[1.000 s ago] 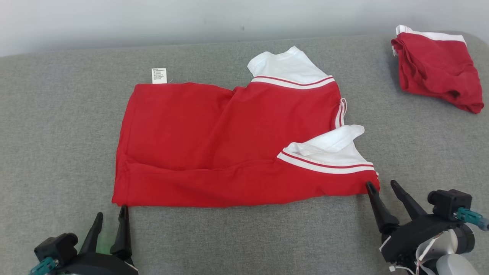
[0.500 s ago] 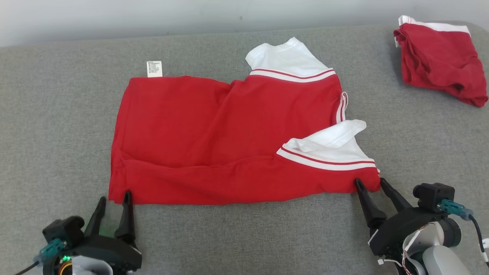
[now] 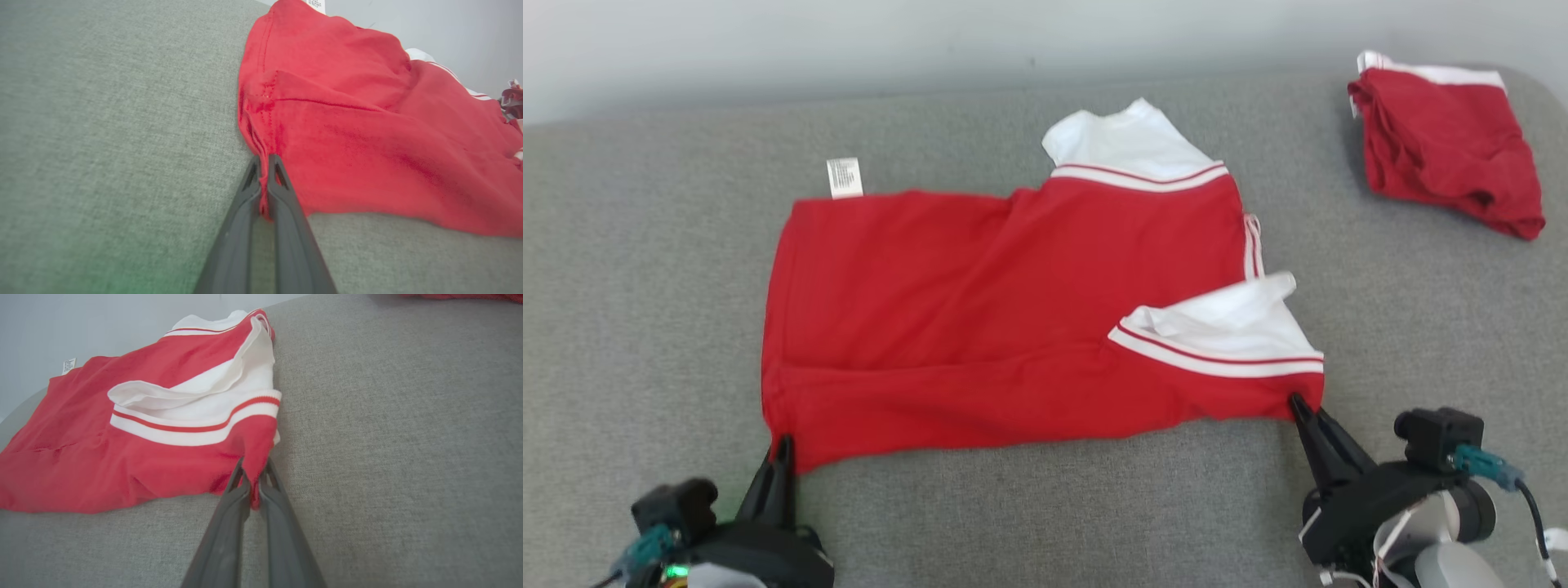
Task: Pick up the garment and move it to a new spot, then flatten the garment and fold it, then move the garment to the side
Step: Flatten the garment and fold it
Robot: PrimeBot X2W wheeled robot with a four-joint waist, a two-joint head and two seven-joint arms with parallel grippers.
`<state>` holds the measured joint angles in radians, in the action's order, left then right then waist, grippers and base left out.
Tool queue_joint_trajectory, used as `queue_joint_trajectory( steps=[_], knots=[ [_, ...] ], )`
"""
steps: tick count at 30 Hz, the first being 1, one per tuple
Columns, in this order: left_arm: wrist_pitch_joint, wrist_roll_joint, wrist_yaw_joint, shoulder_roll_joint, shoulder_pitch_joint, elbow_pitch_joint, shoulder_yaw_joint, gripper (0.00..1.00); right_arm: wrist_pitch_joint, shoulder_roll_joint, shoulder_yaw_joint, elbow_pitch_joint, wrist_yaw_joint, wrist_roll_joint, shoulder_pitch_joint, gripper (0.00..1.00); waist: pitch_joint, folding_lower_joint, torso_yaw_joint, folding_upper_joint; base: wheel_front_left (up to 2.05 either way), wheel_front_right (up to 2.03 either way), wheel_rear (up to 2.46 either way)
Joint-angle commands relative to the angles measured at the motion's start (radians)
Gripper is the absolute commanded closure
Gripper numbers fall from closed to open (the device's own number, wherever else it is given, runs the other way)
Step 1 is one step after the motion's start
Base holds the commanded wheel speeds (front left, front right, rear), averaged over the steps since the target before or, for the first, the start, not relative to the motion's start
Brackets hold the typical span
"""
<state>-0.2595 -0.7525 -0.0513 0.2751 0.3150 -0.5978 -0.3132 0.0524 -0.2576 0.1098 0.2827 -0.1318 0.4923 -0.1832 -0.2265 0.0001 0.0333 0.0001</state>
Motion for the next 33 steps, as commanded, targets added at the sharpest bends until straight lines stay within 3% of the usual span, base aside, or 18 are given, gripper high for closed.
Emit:
queue_joint_trajectory(
  steps=[1,9,18,19,20,21,22,28,33],
  knots=[
    [-0.004,0.004,0.01,0.001,-0.036,0.014,0.007,1.0,-0.002,0.001,0.001,-0.014,0.002,0.006,0.025,1.0,0.04,-0.0001,-0.011,-0.0001,0.0,0.0,0.0],
    [0.006,-0.026,0.049,0.011,-0.21,0.16,0.026,1.0,0.09,0.017,-0.075,-0.161,0.002,0.023,0.21,1.0,0.109,-0.0001,-0.02,-0.0001,0.0,0.0,0.0],
    [0.02,-0.055,0.091,0.008,-0.332,0.243,0.043,1.0,0.217,0.102,-0.168,-0.299,0.002,0.002,0.387,1.0,0.127,-0.0001,-0.018,-0.0001,0.0,0.0,0.0],
    [0.016,-0.036,0.098,0.016,-0.333,0.246,0.037,0.53,0.213,0.105,-0.17,-0.306,0.002,-0.007,0.389,0.56,0.129,-0.0001,-0.018,-0.0001,0.0,0.0,0.0],
    [0.016,-0.036,0.098,0.016,-0.333,0.246,0.037,0.53,0.213,0.105,-0.17,-0.306,0.002,-0.007,0.389,0.56,0.129,-0.0001,-0.018,-0.0001,0.0,0.0,0.0],
    [0.013,-0.016,0.104,0.022,-0.332,0.251,0.031,0.08,0.206,0.113,-0.173,-0.312,0.002,-0.008,0.389,0.11,0.131,-0.0001,-0.019,-0.0001,0.0,0.0,0.0],
    [0.008,-0.005,0.11,0.021,-0.33,0.259,0.035,0.0,0.198,0.117,-0.175,-0.318,0.002,-0.014,0.387,0.0,0.133,-0.0001,-0.02,-0.0001,0.0,0.0,0.0],
    [-0.006,0.086,0.139,0.008,-0.328,0.363,0.116,0.0,0.095,0.127,-0.203,-0.374,0.002,-0.057,0.357,0.0,0.147,-0.0001,-0.032,-0.0001,0.0,0.0,0.0],
    [-0.005,0.238,0.155,-0.018,-0.353,0.495,0.223,0.0,-0.013,0.129,-0.19,-0.395,0.002,-0.086,0.315,0.0,0.16,-0.0001,-0.043,-0.0001,0.0,0.0,0.0]
  ],
)
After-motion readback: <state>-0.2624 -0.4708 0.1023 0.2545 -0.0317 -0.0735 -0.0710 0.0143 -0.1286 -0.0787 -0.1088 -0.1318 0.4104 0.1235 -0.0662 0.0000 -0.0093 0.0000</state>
